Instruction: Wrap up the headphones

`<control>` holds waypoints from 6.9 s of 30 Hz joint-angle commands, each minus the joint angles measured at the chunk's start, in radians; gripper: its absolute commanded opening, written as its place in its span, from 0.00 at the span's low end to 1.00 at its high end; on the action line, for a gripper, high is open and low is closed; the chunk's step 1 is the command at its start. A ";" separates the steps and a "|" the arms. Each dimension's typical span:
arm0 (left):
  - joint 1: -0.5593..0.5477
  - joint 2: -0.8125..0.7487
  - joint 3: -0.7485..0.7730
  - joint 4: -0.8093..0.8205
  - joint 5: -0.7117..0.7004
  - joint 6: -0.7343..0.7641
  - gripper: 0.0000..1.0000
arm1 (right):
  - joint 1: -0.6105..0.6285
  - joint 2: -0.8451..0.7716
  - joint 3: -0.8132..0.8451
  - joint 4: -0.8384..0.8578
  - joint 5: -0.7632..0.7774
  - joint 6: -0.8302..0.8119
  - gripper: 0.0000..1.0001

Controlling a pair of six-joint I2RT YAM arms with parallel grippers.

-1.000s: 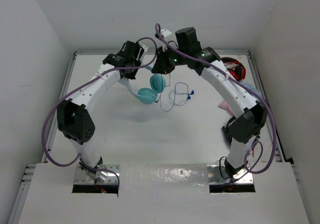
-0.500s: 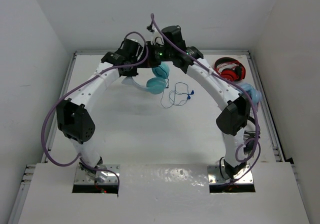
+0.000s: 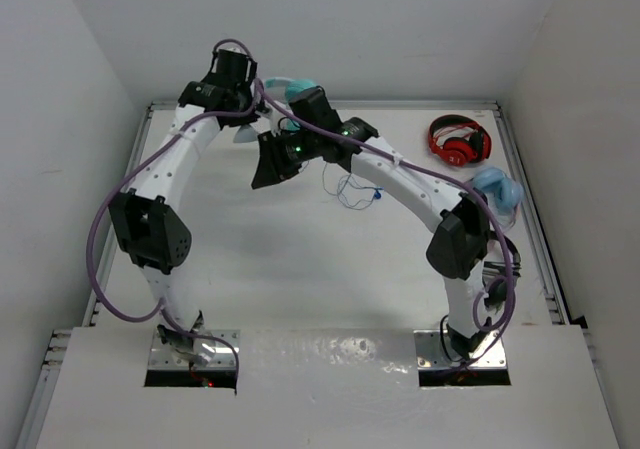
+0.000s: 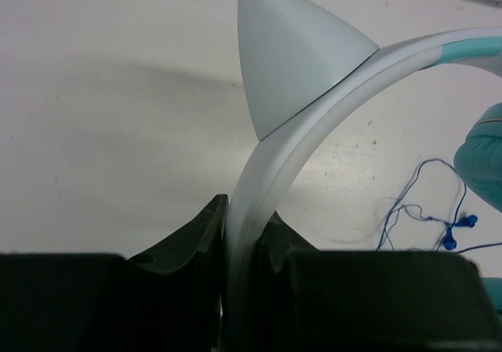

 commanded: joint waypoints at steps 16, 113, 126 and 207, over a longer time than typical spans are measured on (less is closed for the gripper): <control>0.045 0.027 0.254 0.087 0.202 -0.035 0.00 | 0.041 -0.185 -0.343 0.245 0.293 -0.092 0.44; -0.148 -0.271 -0.203 -0.063 0.249 0.963 0.00 | -0.622 -0.197 -0.480 0.872 0.299 -0.097 0.00; -0.177 -0.294 -0.321 -0.068 0.209 1.063 0.00 | -0.623 -0.243 -0.457 0.762 0.402 -0.195 0.00; 0.021 0.053 0.369 0.026 0.304 0.185 0.00 | 0.010 -0.255 -0.730 0.989 0.116 -0.020 0.01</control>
